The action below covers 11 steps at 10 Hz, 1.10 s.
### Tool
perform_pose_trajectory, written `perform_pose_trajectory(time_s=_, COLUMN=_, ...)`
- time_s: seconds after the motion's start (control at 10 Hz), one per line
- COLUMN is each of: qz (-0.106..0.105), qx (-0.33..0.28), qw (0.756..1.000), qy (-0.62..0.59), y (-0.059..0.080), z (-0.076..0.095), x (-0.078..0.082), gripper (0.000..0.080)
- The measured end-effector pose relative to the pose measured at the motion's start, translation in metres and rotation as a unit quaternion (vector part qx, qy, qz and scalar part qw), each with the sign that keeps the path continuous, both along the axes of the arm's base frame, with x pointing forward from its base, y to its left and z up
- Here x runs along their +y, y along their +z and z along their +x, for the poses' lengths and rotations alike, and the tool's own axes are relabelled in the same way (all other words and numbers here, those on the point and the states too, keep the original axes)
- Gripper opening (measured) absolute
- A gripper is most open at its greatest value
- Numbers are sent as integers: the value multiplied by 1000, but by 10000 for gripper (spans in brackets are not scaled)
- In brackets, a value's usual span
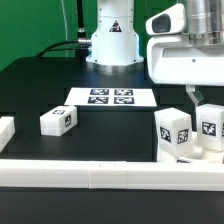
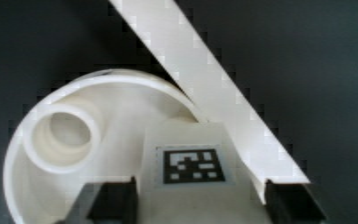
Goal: Assemble stool
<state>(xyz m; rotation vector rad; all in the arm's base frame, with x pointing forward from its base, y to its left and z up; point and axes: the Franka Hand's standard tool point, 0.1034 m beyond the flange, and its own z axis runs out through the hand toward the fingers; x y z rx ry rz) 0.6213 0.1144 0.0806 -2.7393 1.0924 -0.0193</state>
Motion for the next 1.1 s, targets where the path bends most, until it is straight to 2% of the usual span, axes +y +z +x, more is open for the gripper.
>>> perform_pose_trajectory(time_s=0.3, qz=16, qx=18, qw=995, qy=-99, y=0, z=0, x=0, gripper=344)
perform_pose_trajectory(time_s=0.6, qz=24, qx=26, qw=989, qy=-144, y=0, z=0, x=1, gripper=344)
perform_pose_trajectory(time_s=0.7, qz=24, qx=26, qw=990, qy=-138, y=0, z=0, x=2, gripper=522)
perform_pose_trajectory(time_s=0.8, qz=23, qx=25, qw=990, qy=-133, y=0, z=0, x=2, gripper=522)
perform_pose_trajectory(time_s=0.9, qz=22, qx=22, qw=992, qy=-120, y=3, z=1, x=1, gripper=623)
perform_pose_trajectory(time_s=1.1, qz=22, qx=10, qw=995, qy=-99, y=13, z=5, x=-1, gripper=641)
